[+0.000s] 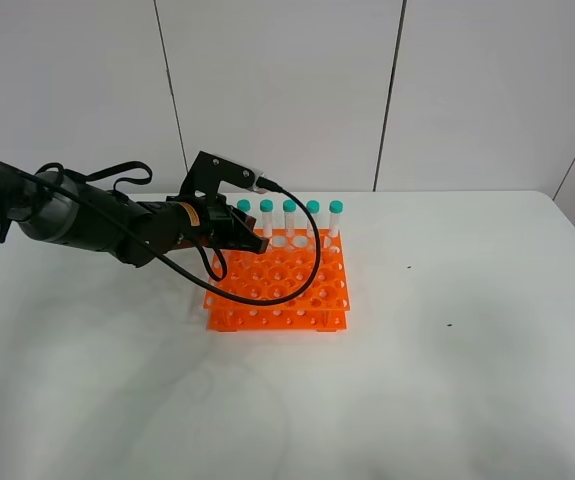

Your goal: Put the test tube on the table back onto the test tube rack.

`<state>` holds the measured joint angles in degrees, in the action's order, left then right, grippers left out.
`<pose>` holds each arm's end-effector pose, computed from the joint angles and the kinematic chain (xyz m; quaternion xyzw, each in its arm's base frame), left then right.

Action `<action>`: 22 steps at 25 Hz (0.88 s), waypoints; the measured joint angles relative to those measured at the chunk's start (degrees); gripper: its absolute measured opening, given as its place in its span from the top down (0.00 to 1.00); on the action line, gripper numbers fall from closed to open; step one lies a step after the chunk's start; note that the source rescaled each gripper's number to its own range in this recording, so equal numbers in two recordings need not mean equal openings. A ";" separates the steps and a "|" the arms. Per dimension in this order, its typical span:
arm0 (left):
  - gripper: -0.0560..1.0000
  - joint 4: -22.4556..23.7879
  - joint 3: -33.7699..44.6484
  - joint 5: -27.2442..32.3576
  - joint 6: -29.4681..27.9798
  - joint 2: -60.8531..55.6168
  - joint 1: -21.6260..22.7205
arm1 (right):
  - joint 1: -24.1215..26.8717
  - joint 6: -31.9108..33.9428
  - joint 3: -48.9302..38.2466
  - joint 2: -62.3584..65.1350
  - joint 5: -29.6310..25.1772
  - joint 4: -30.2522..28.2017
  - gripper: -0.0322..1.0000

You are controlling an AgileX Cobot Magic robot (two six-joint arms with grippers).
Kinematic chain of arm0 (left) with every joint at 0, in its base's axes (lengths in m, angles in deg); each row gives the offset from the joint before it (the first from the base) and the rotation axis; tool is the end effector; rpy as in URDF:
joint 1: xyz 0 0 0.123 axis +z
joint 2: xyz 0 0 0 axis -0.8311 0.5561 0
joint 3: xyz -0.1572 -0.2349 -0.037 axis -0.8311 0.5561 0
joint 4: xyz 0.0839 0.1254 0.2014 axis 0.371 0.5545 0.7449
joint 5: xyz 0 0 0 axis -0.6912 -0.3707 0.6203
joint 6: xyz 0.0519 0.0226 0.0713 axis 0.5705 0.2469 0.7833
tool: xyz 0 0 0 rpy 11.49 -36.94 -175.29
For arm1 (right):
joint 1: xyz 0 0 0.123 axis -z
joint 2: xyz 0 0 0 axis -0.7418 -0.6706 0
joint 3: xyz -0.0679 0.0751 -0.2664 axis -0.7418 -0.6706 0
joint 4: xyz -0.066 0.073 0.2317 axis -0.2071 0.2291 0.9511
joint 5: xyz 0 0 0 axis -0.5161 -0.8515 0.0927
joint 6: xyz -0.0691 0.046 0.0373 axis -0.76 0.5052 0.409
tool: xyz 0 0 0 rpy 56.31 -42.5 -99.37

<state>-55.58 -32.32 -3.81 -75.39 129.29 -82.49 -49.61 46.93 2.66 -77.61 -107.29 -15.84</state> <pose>0.3679 -0.1911 0.1535 0.2691 0.7953 -0.1267 0.5282 -0.0019 0.0022 0.2804 -0.0214 0.8463 0.0170 0.5319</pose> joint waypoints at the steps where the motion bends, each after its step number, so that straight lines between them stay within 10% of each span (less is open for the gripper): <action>1: 0.86 0.00 0.00 -0.04 0.00 0.00 0.00 | 0.00 0.00 0.00 0.00 0.00 0.00 0.00; 7: 0.48 0.01 0.00 -0.11 -0.06 0.00 0.00 | 0.00 0.00 0.00 0.00 0.00 0.00 0.00; 22: 0.44 0.01 0.00 3.04 -1.88 -15.86 -0.37 | 0.00 0.00 0.00 0.00 0.00 0.00 0.00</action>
<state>-55.57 -32.32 -0.77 -77.27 113.43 -82.85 -49.61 46.93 2.66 -77.61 -107.29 -15.84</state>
